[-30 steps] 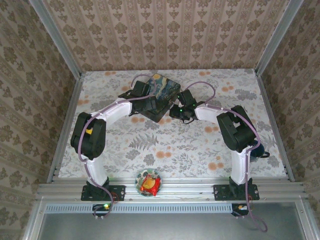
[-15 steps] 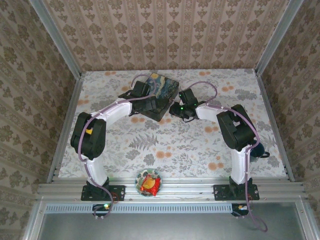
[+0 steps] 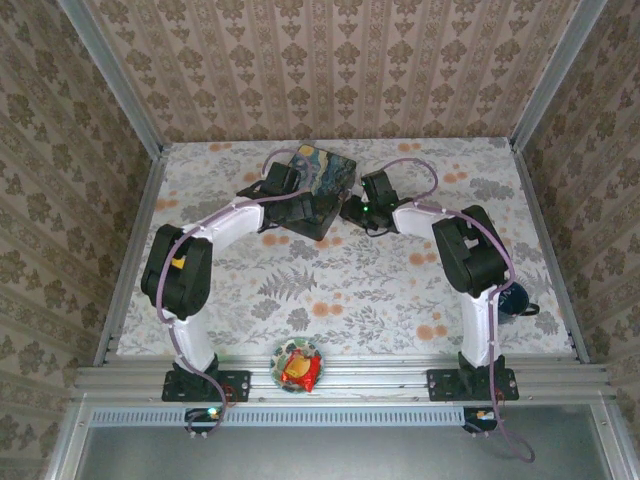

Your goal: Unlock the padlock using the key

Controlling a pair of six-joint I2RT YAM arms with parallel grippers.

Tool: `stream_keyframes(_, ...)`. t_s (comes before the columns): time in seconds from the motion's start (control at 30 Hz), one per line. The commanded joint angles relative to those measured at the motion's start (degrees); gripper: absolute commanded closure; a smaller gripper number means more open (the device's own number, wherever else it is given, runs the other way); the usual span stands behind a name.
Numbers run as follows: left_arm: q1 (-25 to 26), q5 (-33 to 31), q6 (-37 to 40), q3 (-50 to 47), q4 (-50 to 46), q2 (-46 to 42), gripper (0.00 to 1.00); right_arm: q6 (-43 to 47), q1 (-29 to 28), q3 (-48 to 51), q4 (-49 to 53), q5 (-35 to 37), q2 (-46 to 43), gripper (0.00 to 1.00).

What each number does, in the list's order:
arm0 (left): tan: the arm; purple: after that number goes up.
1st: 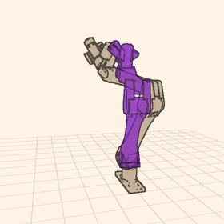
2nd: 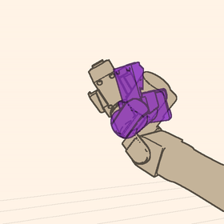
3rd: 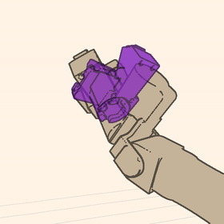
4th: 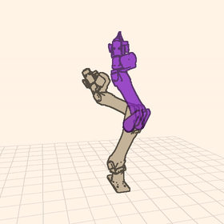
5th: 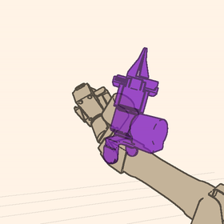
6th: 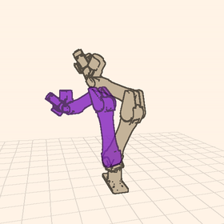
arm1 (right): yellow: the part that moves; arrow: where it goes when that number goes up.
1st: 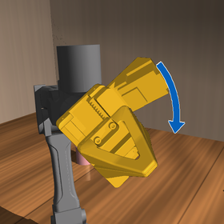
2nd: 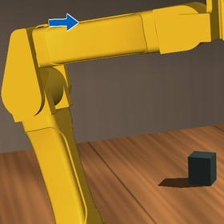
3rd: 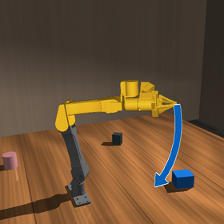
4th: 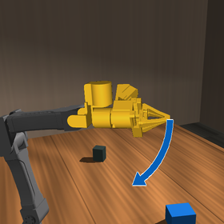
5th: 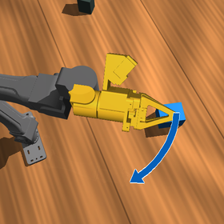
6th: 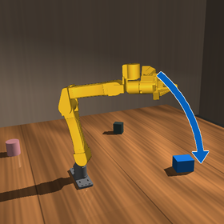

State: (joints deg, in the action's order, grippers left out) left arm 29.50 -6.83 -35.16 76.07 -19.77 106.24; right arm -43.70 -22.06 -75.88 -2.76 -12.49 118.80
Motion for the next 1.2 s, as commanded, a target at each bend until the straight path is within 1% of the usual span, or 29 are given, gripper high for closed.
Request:
stream_keyframes(0.0, -0.76, -0.38, 1.41, -2.9, -9.32, 2.31, 0.0, -1.86, 2.16, -2.33, -3.78, 2.47, 1.03, 1.0)
stream_keyframes(0.27, -1.02, -0.08, 1.49, -2.87, -9.19, 2.39, 0.0, -1.46, 2.99, -4.52, -2.85, 2.03, 1.97, 1.0)
stream_keyframes(0.47, -1.73, 0.55, 1.08, -3.83, -8.41, 1.97, 0.06, 0.73, 2.99, -3.64, -0.15, 3.59, -0.39, 1.0)
stream_keyframes(0.7, -2.95, 1.49, 0.87, -6.09, -6.72, -0.13, 0.09, 3.02, 2.9, 1.31, 3.04, 4.9, -5.85, 1.0)
stream_keyframes(0.83, -2.96, 1.95, 1.27, -6.91, -6.3, -1.64, 0.09, 4.77, 2.64, 5.58, 5.54, 5.94, -10.92, 1.0)
stream_keyframes(0.87, -4.55, 1.99, 1.36, -7.15, -6.29, -2.02, 0.09, 5.25, 2.56, 6.55, 6.21, 6.07, -12.16, 1.0)
stream_keyframes(1.03, -5.34, 2.25, 1.56, -9.85, -5.53, -5.13, 0.08, 8.88, 2.11, 10.22, 12.22, 6.23, -18.3, 1.0)
stream_keyframes(1.17, -5.99, 3.17, 0.9, -12.18, -4.6, -8.07, 0.06, 12.34, 1.53, 11.98, 18.26, 6.05, -21.5, 1.0)
